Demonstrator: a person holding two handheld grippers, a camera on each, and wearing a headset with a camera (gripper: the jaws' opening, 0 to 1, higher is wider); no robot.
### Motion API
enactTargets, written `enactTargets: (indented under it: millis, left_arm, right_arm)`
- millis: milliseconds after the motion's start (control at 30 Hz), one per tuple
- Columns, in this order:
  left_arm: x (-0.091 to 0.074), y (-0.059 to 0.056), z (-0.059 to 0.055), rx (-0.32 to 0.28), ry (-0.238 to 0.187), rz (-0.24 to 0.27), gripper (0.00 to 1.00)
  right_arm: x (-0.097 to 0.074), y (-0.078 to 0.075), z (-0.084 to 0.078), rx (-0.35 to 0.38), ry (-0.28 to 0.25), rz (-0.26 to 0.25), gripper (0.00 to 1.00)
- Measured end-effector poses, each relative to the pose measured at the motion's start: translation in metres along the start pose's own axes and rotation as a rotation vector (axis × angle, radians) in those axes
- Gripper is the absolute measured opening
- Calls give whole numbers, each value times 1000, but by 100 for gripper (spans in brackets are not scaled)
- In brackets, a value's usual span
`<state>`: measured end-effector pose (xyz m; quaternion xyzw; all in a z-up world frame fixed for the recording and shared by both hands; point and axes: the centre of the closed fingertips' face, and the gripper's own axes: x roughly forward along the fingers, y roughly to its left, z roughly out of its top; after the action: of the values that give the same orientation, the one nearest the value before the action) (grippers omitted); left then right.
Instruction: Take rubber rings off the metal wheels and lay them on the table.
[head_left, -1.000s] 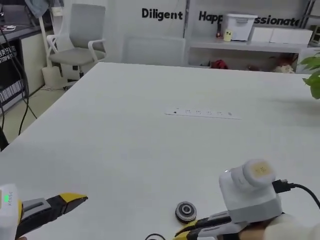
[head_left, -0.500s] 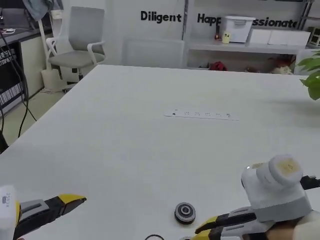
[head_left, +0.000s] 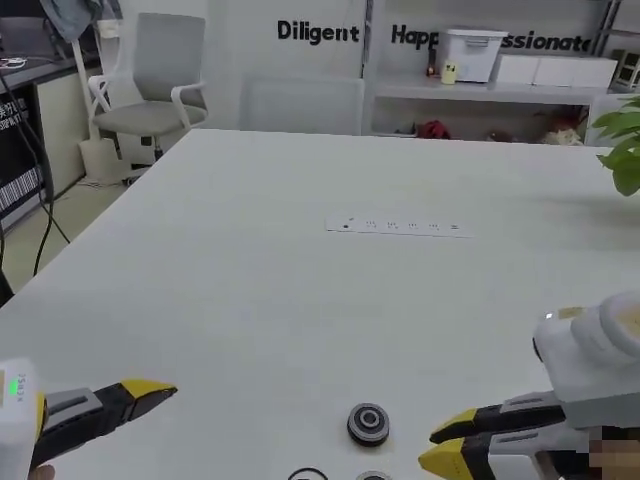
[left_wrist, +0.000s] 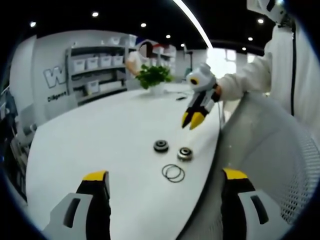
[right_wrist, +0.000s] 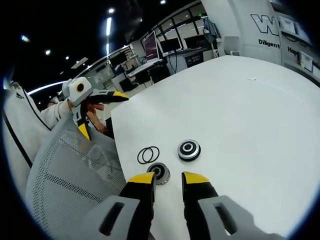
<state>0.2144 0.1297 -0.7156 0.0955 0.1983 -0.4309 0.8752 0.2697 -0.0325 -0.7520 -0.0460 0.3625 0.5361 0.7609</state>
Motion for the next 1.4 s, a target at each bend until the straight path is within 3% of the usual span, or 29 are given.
enactTargets:
  millis: [233,700,900,1067,1400]
  left_arm:
    - [-5,6,20,-17,-47,-3,93]
    - [-12,19,53,30,-66,-11,93]
    - [-5,20,65,39,-68,-29,91]
    - [3,23,76,60,-74,-40,92]
    - [20,32,98,113,-88,-61,91]
  right_arm:
    - [-11,-7,4,-14,-27,-29,20]
    - [-23,-21,17,-4,-77,-60,22]
    - [-33,-31,34,8,-133,-76,24]
    - [-38,-37,41,-15,-145,-108,24]
    - [-43,-42,57,-37,-190,-127,24]
